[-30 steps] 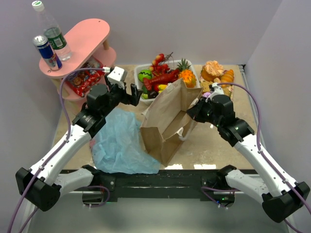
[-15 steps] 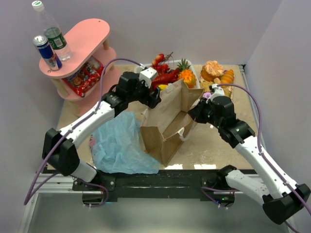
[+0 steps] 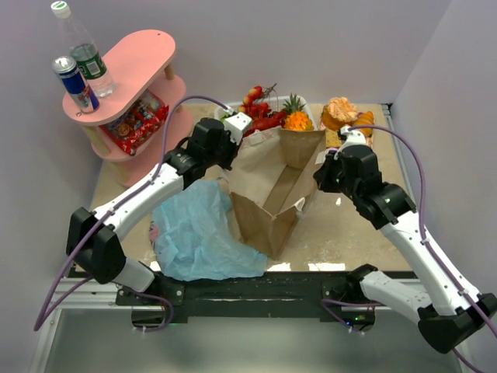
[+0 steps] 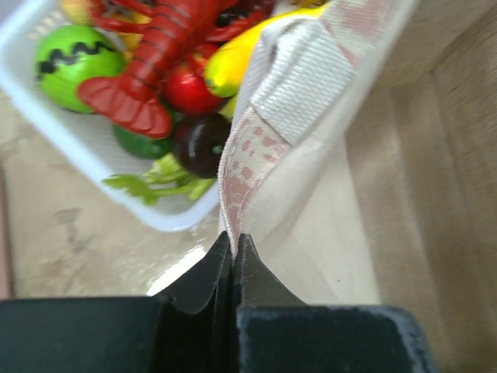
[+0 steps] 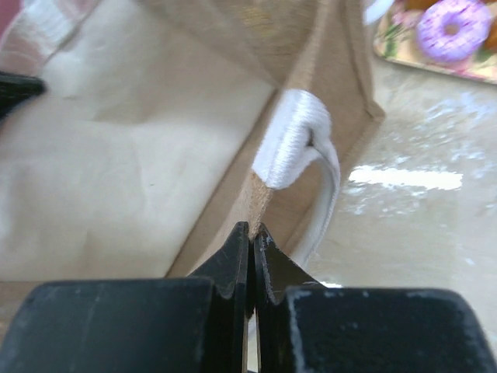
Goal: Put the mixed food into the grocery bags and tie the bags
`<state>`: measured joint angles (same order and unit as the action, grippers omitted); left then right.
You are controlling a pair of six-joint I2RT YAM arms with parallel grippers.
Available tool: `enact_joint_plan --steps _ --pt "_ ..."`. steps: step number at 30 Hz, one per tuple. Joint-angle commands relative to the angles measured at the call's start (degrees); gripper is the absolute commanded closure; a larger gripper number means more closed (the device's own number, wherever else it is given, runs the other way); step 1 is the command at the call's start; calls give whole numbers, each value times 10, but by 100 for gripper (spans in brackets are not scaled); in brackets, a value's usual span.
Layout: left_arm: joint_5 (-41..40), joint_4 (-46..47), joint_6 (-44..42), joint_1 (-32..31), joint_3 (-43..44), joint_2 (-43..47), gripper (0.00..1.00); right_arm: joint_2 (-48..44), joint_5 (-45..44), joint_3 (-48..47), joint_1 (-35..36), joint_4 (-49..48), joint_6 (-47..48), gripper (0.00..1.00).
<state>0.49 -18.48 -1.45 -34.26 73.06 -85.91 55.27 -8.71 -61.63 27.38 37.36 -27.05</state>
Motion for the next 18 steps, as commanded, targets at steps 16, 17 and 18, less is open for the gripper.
enact_joint_plan --steps 16,17,18 --pt "-176 -22 -94 -53 8 58 29 43 10 24 -1 -17 57 100" --pt "-176 -22 -87 -53 10 64 20 44 18 25 -1 -22 52 100" --pt "-175 -13 -83 -53 12 71 14 47 25 26 -1 -30 50 100"
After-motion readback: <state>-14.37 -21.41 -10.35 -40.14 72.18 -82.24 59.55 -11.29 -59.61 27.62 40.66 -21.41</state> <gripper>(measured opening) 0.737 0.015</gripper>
